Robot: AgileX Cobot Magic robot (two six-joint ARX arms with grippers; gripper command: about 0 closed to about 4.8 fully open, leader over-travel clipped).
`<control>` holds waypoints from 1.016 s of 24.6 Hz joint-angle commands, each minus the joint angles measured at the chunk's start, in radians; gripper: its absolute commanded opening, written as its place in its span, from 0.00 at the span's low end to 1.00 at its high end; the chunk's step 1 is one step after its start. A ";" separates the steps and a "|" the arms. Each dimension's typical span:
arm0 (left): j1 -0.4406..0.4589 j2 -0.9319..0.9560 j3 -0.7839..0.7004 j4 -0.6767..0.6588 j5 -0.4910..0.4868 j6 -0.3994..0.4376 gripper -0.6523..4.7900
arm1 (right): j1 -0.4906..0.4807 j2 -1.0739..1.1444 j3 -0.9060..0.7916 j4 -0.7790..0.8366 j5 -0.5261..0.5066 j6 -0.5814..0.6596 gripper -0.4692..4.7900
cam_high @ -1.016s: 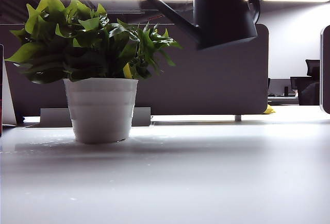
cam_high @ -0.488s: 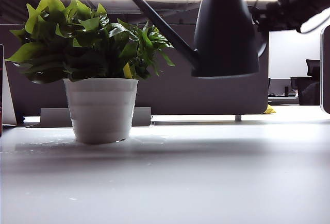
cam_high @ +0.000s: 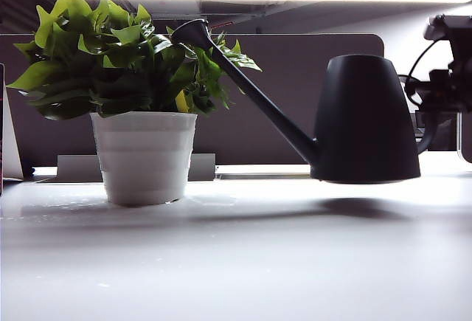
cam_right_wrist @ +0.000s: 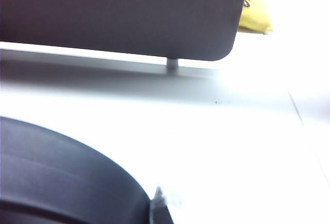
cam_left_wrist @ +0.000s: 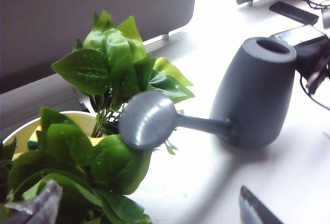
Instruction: Pick up the watering can from the table, water the potted plant, and put the can back.
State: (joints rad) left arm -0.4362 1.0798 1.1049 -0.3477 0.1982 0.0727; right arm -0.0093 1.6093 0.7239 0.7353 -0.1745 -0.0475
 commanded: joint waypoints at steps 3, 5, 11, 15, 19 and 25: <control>-0.006 0.007 0.003 0.013 0.005 -0.009 1.00 | -0.002 -0.027 -0.076 0.222 0.020 0.049 0.08; -0.006 0.008 0.003 0.013 0.005 -0.009 1.00 | -0.002 -0.027 -0.115 0.244 0.024 0.051 0.08; -0.006 0.019 0.002 0.012 0.005 -0.009 1.00 | -0.003 -0.024 -0.180 0.267 0.046 0.060 0.08; -0.006 0.026 0.002 0.010 0.005 0.001 1.00 | -0.002 -0.024 -0.182 0.268 0.046 0.017 0.08; -0.006 0.026 0.002 0.012 0.005 0.006 1.00 | -0.003 -0.024 -0.133 0.267 0.043 -0.093 0.08; -0.006 0.026 0.002 -0.009 0.005 0.006 1.00 | 0.000 -0.024 -0.098 0.230 0.037 -0.072 0.08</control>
State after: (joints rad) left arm -0.4435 1.1084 1.1046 -0.3534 0.1986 0.0742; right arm -0.0109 1.6028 0.6067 0.8719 -0.1188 -0.1856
